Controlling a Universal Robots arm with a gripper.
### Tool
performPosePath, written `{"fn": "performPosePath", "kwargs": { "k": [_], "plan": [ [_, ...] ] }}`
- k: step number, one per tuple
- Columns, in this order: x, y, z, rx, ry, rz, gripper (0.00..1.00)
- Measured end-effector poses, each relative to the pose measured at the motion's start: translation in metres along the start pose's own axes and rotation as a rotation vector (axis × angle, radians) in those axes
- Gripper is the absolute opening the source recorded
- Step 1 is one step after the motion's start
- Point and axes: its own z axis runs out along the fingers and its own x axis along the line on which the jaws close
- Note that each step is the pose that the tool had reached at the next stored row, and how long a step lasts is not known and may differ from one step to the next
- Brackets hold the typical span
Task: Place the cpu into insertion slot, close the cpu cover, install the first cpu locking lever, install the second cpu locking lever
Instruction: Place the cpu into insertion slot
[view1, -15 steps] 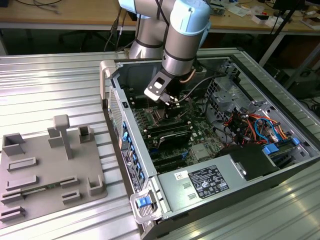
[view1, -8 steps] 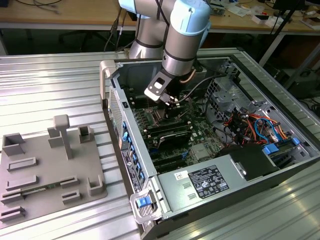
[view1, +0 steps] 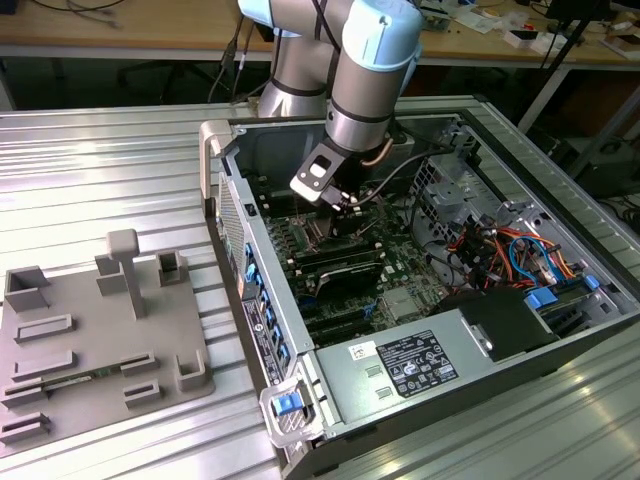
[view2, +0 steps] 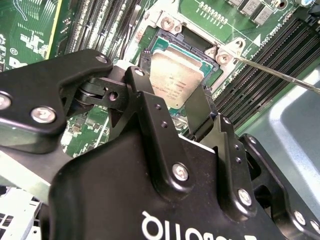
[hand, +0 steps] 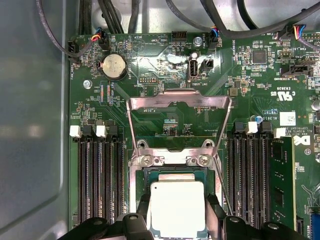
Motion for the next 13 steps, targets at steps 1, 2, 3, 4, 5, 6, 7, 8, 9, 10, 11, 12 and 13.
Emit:
{"fn": "performPosePath", "kwargs": {
  "k": [1, 2, 3, 4, 5, 6, 7, 8, 9, 10, 11, 12, 13],
  "plan": [
    [0.0, 0.0, 0.0002, 0.0, 0.0, 0.0, 0.53],
    [0.0, 0.0, 0.0004, 0.0, 0.0, 0.0, 0.53],
    [0.0, 0.0, 0.0007, 0.0, 0.0001, 0.0, 0.53],
    [0.0, 0.0, 0.001, 0.0, 0.0001, 0.0, 0.53],
    [0.0, -0.0001, 0.0013, 0.0, 0.0001, 0.0, 0.53],
    [0.0, -0.0001, 0.0017, 0.0002, -0.0001, 0.0, 0.53],
    [-0.0001, -0.0002, 0.0019, 0.0002, -0.0002, 0.0, 0.53],
    [0.0, -0.0006, 0.0023, 0.0001, -0.0001, 0.0, 0.53],
    [0.0, -0.0009, 0.0024, 0.0001, -0.0001, 0.0, 0.53],
    [0.0, -0.0012, 0.0025, 0.0001, -0.0001, 0.0, 0.53],
    [0.0, -0.0013, 0.0028, 0.0003, -0.0001, 0.0, 0.53],
    [0.0, -0.0013, 0.003, 0.0002, 0.0, 0.001, 0.53],
    [0.0, -0.0013, 0.0031, 0.0003, 0.0, 0.001, 0.53]
  ]
}}
